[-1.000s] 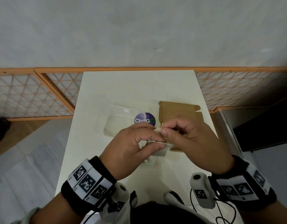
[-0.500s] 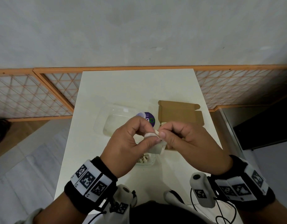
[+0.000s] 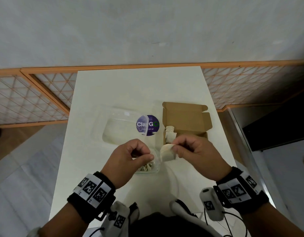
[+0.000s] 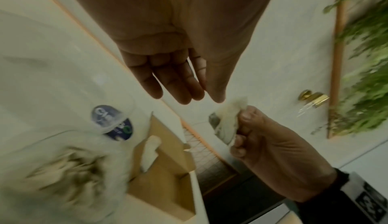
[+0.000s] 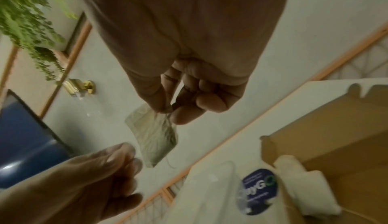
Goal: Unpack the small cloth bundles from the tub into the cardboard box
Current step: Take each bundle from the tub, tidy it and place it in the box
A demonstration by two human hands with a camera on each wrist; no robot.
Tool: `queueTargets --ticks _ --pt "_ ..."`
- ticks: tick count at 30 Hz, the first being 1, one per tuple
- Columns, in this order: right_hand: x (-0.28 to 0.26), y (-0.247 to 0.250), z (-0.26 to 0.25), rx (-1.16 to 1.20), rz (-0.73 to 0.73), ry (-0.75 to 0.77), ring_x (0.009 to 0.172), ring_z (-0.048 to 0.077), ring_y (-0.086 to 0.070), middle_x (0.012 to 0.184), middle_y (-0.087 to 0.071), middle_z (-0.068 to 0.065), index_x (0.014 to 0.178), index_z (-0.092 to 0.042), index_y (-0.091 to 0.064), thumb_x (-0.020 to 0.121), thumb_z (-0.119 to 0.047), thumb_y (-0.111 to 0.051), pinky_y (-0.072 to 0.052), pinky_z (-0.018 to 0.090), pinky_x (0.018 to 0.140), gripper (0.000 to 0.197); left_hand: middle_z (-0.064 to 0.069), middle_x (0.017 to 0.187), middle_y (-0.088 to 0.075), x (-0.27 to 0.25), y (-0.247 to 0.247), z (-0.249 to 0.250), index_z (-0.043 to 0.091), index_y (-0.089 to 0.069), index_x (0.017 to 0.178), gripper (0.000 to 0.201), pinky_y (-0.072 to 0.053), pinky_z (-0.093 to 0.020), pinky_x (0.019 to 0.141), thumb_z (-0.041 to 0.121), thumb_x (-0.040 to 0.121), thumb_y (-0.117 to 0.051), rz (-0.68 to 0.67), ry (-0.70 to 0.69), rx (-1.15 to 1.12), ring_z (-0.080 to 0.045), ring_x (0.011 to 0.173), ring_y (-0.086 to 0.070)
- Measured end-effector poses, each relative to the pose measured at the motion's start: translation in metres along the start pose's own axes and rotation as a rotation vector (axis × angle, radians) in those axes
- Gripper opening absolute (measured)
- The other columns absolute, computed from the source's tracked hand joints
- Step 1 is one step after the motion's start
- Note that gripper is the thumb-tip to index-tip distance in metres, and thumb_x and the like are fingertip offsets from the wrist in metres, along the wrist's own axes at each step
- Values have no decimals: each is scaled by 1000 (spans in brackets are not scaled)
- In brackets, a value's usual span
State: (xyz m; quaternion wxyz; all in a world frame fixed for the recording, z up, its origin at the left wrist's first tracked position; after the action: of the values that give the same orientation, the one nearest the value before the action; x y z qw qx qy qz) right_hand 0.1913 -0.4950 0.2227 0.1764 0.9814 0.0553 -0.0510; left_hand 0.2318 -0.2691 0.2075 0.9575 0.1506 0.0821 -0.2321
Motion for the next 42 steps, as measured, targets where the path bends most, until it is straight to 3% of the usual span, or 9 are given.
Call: queueTargets --ticks 2,6,10,14,17,23,30,37,42 --pt "2 15 17 -46 62 -45 86 19 -69 93 -75 -5 99 -22 -76 99 -11 -69 -59 29 77 13 3 80 -76 4 0 -22 20 -69 82 15 -54 -19 73 21 87 -84 -7 47 75 -8 76 -70" --pt "11 36 59 -251 131 -132 81 8 -64 89 -71 -13 93 -34 -74 99 -19 -68 -49 16 71 18 15 96 -68 7 4 -65 34 -67 87 14 -49 -20 83 39 88 -79 -8 124 391 -1 94 -65" --pt "30 34 110 -424 42 -244 85 4 -62 98 -63 -10 99 -32 -74 98 -29 -69 -49 21 76 6 17 114 -54 6 9 -95 38 -63 95 15 -40 -20 91 42 89 -76 2 181 511 -1 106 -56" --pt "52 13 151 -399 -138 -409 87 19 -66 91 -70 -2 100 -25 -71 99 -30 -67 -54 32 76 6 15 121 -53 6 9 -116 40 -61 97 16 -40 -23 99 43 91 -75 -12 261 533 -7 115 -54" --pt "71 -2 170 -390 -211 -470 84 17 -65 89 -71 -3 97 -26 -70 99 -31 -66 -54 31 74 7 16 121 -54 5 7 -124 39 -61 100 15 -39 -20 97 46 92 -72 -33 292 540 -3 113 -55" --pt "100 -5 190 -319 -65 -559 79 26 -67 94 -76 12 98 -12 -71 98 -28 -67 -51 31 69 17 16 117 -56 5 6 -127 37 -60 102 15 -39 -19 90 44 94 -71 -51 319 553 -3 109 -55" --pt "104 -5 192 -216 115 -586 94 19 -67 98 -72 -4 100 -26 -70 98 -28 -66 -54 31 76 5 15 117 -57 7 7 -130 35 -62 104 17 -39 -21 91 47 93 -70 -53 351 554 -4 110 -55" --pt "82 4 196 -215 220 -657 100 17 -62 106 -64 -6 116 -23 -60 94 -32 -72 -48 31 78 26 17 117 -57 7 10 -131 36 -62 104 19 -46 -25 94 48 93 -71 -50 363 535 -4 111 -57" --pt "74 -6 201 -375 47 -753 89 27 -67 94 -70 6 99 -19 -68 93 -35 -66 -56 37 77 18 15 118 -58 6 9 -132 36 -61 103 18 -50 -29 99 48 93 -71 -52 363 524 -5 112 -58"
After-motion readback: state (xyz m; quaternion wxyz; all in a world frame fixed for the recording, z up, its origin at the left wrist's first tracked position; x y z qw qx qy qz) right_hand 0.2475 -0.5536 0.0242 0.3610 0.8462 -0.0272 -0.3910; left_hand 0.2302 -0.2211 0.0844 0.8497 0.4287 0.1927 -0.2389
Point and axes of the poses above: each hand's wrist, its own x-axis towards the middle knuckle, its own y-axis out of the back of the hand, z = x × y, the point moved 6 cm from there along x, towards the middle knuckle
